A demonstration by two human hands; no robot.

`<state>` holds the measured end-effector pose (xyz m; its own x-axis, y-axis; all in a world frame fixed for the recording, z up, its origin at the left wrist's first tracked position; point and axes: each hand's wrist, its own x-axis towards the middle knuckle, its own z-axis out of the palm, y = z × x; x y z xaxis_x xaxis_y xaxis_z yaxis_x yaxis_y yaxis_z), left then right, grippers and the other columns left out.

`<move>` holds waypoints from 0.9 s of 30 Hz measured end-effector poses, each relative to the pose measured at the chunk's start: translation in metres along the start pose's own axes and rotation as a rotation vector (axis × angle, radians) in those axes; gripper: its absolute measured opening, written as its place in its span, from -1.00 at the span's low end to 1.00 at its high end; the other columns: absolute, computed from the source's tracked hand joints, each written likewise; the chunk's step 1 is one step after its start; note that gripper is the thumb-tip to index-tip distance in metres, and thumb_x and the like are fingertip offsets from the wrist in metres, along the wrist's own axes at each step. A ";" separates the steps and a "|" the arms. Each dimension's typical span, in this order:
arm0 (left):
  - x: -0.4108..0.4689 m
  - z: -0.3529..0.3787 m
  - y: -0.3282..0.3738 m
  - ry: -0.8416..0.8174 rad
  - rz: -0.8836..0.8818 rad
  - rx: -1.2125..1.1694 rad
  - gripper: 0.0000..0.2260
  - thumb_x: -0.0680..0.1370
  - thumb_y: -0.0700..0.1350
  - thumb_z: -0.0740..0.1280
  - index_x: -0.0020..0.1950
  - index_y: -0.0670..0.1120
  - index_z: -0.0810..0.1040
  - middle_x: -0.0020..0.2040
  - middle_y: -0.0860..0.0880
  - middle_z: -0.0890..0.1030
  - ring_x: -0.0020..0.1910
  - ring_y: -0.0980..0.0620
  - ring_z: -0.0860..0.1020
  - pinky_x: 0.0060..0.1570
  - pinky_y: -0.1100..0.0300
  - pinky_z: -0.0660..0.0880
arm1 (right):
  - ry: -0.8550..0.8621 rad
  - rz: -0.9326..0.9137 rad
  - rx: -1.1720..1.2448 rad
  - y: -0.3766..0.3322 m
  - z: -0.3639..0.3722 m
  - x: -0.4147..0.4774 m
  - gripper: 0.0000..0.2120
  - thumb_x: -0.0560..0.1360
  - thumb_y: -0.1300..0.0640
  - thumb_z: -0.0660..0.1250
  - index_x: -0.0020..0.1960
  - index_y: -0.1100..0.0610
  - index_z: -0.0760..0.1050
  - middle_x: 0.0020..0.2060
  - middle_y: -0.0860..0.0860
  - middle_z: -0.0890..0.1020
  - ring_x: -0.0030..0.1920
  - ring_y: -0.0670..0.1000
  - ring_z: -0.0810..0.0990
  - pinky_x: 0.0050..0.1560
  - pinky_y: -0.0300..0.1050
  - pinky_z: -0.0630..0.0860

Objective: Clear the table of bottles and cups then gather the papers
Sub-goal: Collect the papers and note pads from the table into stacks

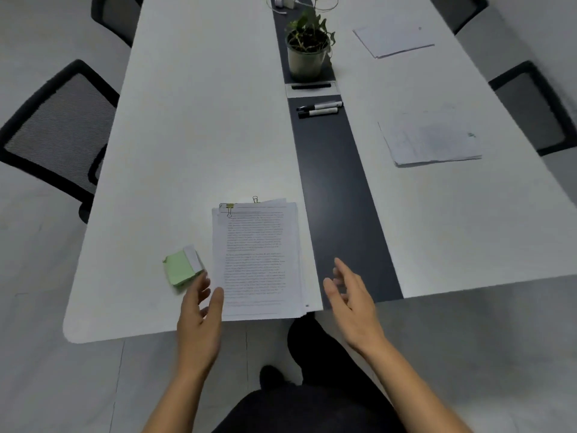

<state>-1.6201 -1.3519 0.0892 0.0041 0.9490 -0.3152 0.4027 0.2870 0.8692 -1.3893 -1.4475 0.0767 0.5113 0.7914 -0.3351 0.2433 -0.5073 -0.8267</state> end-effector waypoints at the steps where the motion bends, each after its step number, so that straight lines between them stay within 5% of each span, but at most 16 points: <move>1: -0.011 0.001 0.005 -0.011 0.009 -0.043 -0.64 0.63 -0.04 0.27 0.43 0.04 0.42 0.26 0.11 0.53 0.20 0.23 0.49 0.11 0.29 0.38 | 0.030 0.000 0.073 0.002 -0.013 -0.014 -0.50 0.62 -0.10 0.21 0.54 -0.09 0.25 0.29 -0.19 0.46 0.26 -0.24 0.47 0.26 -0.29 0.44; 5: -0.043 0.022 0.015 -0.080 0.019 -0.150 -0.68 0.60 -0.12 0.34 0.34 0.11 0.47 0.20 0.07 0.61 0.19 0.18 0.55 0.23 0.13 0.46 | 0.227 0.047 0.295 0.024 -0.060 -0.062 -0.53 0.56 -0.06 0.32 0.45 -0.09 0.37 0.26 -0.16 0.55 0.23 -0.20 0.54 0.14 -0.38 0.48; 12: -0.099 0.103 0.079 -0.226 0.123 -0.212 -0.65 0.59 -0.20 0.33 0.36 0.01 0.48 0.19 0.02 0.62 0.20 0.08 0.57 0.27 -0.04 0.49 | 0.474 0.099 0.480 0.056 -0.166 -0.117 -0.47 0.45 -0.01 0.35 0.41 -0.04 0.40 0.22 -0.10 0.58 0.20 -0.18 0.58 0.31 -0.04 0.49; 17: -0.148 0.196 0.131 -0.369 0.292 -0.201 -0.64 0.59 -0.21 0.32 0.36 0.05 0.47 0.19 0.04 0.61 0.19 0.11 0.57 0.19 0.10 0.49 | 0.625 0.032 0.500 0.098 -0.256 -0.137 -0.55 0.47 0.00 0.33 0.35 -0.12 0.40 0.25 -0.12 0.57 0.20 -0.23 0.56 0.11 -0.44 0.48; 27: -0.310 0.464 0.189 -0.578 0.449 -0.129 -0.64 0.54 -0.07 0.37 0.30 0.20 0.44 0.19 0.12 0.60 0.19 0.14 0.57 0.11 0.20 0.47 | 0.786 0.036 0.488 0.244 -0.500 -0.164 -0.57 0.53 0.13 0.38 0.35 -0.12 0.41 0.23 -0.15 0.57 0.22 -0.23 0.55 0.06 -0.44 0.47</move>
<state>-1.1208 -1.6520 0.1741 0.6380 0.7691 -0.0386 0.1388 -0.0655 0.9881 -1.0012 -1.8716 0.1556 0.9675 0.2284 -0.1089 -0.0665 -0.1858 -0.9803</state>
